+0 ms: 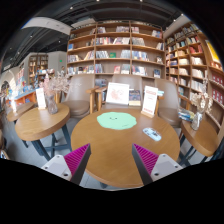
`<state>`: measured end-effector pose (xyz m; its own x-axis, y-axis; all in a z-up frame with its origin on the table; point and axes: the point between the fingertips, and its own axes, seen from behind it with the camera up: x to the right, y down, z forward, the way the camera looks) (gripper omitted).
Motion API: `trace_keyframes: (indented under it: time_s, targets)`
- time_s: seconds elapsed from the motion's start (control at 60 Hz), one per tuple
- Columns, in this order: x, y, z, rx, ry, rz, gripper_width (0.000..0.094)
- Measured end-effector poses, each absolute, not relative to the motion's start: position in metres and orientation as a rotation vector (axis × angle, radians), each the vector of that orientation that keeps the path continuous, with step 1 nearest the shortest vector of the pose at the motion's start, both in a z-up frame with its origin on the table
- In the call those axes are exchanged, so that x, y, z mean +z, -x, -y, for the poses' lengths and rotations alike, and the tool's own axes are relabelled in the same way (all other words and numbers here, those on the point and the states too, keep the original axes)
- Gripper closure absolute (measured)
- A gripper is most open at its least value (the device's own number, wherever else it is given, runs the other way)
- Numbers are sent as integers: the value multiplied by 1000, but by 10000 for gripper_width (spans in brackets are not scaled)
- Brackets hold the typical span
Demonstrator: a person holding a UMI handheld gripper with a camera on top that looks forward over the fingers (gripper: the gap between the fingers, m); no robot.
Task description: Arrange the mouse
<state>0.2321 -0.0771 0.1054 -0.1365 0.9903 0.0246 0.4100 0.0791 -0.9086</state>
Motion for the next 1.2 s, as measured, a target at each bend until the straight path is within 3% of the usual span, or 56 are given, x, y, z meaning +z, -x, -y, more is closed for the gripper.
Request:
trace_keyframes:
  time_s: [0.533,1.2]
  targets:
    - [52,-181,-102,792,1596,1472,81]
    - [-11,-41,-143,742,1688,1539,85]
